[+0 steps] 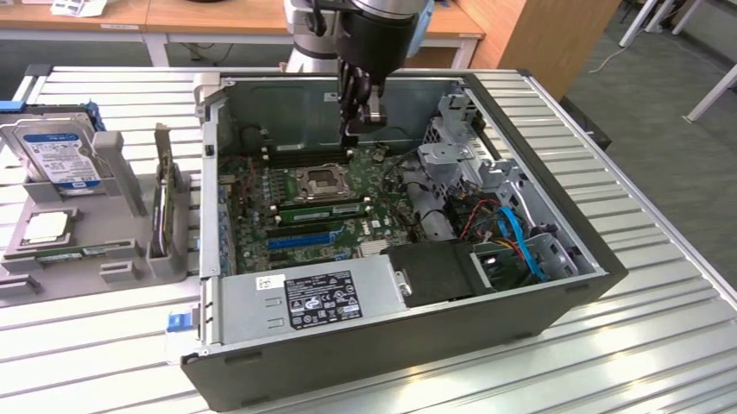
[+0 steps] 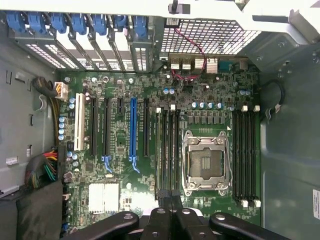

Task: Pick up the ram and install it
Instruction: 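Press down the ram until it locks into place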

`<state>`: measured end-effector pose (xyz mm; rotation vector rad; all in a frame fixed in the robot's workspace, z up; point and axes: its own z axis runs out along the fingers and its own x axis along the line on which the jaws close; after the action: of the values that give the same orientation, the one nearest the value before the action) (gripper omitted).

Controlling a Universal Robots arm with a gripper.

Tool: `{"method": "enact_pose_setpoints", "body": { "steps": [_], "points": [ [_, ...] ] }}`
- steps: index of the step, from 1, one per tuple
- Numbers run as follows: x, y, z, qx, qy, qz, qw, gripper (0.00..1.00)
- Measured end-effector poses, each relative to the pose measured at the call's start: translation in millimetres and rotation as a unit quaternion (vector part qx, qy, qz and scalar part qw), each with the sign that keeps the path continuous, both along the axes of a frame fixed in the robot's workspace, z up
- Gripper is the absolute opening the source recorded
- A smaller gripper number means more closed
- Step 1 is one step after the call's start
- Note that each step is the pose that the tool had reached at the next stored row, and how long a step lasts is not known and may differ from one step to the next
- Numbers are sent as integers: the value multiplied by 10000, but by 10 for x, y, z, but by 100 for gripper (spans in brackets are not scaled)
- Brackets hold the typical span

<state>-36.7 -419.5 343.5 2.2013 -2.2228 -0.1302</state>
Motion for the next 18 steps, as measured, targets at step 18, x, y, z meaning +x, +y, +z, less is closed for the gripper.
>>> {"method": "enact_pose_setpoints", "body": {
  "steps": [18],
  "points": [
    [-39, 0, -1, 0, 0, 0, 10000, 10]
  ]
}}
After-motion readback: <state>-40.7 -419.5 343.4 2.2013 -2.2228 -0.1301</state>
